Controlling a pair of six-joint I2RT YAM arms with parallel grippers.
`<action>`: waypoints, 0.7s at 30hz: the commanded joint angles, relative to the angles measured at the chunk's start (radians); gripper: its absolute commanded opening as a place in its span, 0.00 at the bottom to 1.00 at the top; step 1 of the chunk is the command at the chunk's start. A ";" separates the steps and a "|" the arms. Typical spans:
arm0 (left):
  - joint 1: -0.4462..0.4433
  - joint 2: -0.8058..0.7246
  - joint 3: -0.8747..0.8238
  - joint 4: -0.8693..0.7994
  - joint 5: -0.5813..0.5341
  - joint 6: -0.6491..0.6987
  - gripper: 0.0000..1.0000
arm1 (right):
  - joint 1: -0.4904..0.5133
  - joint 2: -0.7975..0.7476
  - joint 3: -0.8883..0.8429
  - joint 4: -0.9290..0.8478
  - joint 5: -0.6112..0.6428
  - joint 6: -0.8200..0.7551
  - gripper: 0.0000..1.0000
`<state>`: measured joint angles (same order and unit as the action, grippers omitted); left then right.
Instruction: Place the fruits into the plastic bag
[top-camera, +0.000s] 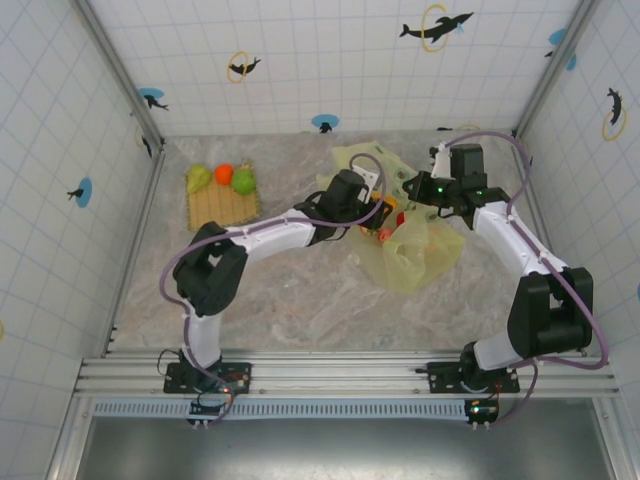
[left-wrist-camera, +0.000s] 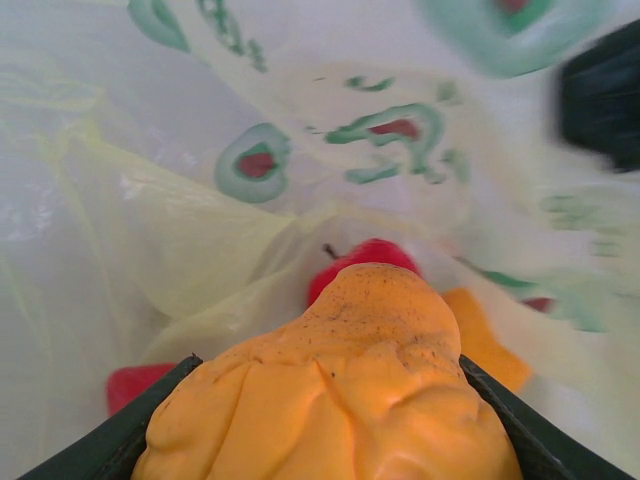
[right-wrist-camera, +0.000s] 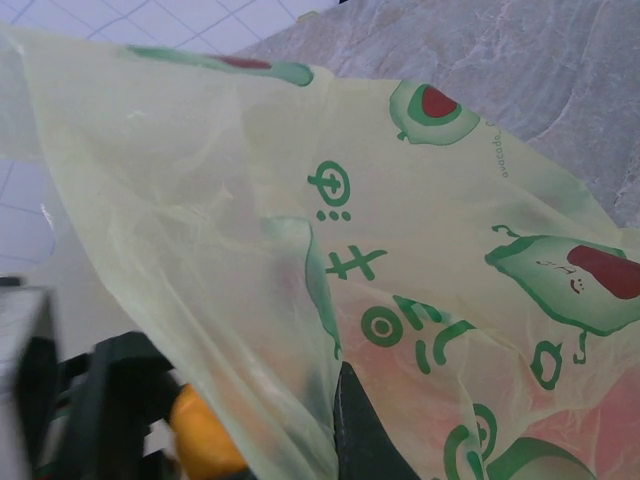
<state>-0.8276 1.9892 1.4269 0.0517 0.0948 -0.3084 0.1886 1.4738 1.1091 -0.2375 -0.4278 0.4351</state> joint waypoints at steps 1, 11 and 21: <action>0.001 0.071 0.065 -0.064 -0.109 0.080 0.56 | -0.006 -0.021 -0.007 0.043 -0.015 0.034 0.00; 0.001 0.220 0.156 0.005 -0.114 0.093 0.61 | -0.006 -0.004 -0.038 0.091 -0.028 0.073 0.00; 0.001 0.283 0.212 0.013 -0.120 0.140 0.69 | -0.007 -0.004 -0.051 0.089 -0.026 0.065 0.00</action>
<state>-0.8303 2.2375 1.6089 0.0834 -0.0113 -0.2050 0.1879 1.4738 1.0737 -0.1761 -0.4454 0.4984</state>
